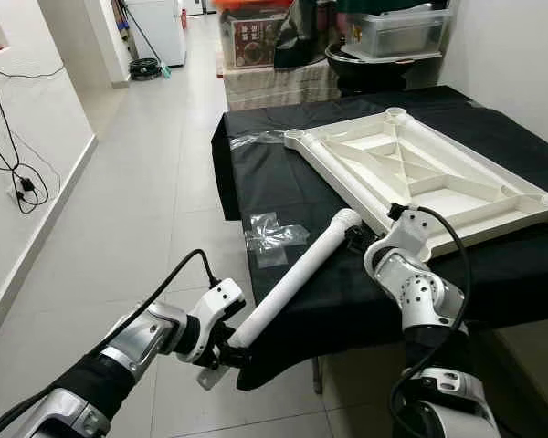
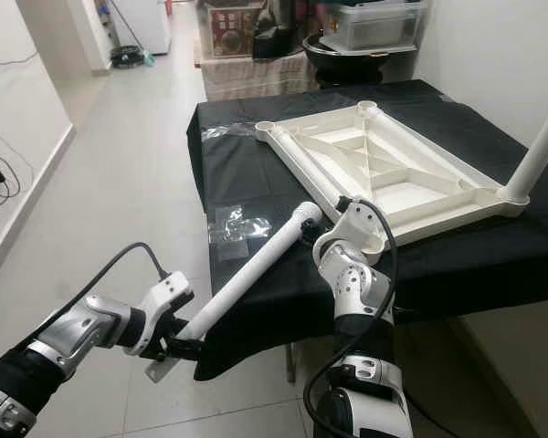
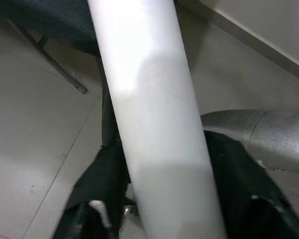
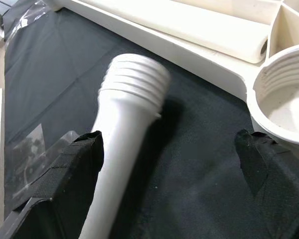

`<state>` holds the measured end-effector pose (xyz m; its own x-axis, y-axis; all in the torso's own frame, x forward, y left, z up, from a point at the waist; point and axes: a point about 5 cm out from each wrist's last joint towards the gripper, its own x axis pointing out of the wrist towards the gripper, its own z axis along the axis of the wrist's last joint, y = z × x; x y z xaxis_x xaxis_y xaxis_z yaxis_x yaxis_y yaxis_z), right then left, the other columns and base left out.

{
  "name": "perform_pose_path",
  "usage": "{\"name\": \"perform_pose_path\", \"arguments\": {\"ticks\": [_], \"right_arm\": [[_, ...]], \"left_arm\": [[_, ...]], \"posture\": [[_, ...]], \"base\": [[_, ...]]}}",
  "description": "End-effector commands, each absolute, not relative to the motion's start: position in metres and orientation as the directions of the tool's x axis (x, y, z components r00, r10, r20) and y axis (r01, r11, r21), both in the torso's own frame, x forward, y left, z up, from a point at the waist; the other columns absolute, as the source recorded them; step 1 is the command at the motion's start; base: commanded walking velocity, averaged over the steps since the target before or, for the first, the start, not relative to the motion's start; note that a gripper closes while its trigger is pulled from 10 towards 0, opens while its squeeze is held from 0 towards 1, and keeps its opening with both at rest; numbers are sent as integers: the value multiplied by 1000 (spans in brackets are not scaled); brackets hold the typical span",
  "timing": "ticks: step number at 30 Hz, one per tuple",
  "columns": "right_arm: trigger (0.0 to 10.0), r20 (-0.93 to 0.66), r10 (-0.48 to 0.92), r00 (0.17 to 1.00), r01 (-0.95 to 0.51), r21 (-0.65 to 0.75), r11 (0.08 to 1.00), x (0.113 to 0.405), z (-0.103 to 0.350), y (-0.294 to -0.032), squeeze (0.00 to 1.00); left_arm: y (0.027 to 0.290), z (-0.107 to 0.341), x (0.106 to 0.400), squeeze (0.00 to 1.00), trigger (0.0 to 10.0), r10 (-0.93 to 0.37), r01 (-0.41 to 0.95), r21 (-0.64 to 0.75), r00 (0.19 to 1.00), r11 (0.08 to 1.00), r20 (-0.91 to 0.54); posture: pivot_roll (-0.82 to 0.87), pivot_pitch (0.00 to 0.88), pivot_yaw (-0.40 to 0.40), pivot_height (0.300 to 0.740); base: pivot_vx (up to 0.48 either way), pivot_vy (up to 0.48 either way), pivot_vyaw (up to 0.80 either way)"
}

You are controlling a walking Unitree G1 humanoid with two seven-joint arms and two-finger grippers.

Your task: Building children table

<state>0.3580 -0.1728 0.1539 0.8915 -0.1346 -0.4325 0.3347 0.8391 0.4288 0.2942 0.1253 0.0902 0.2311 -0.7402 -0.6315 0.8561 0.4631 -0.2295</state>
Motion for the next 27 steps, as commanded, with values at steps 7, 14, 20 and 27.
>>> {"name": "perform_pose_path", "arguments": {"ticks": [7, 14, 20, 27], "right_arm": [[10000, -443, -126, 888, 332, 427, 841, 357, 152, -172, 0], [10000, -419, -99, 903, 304, 459, 835, 358, 156, -169, 0], [10000, -206, 43, 978, 127, 739, 662, 365, 191, -162, 0], [10000, 76, 284, 956, -247, 731, 636, 357, 226, -145, 0]], "left_arm": [[132, 97, 299, 0, 0, -741, 839, -211, 291, 502, -605], [126, 109, 304, 0, 0, -741, 767, -212, 445, 605, -503], [125, 109, 292, 0, 0, -664, 692, -107, 620, 714, -418], [137, 107, 285, 0, 9686, -582, 636, 18, 717, 771, -384]], "posture": [[25, 0, 37, 740], [27, 0, 29, 740], [36, 0, 10, 740], [57, 0, -14, 740]], "base": [[0, 0, 0], [0, 0, 0], [0, 0, 0], [0, 0, 0]]}}
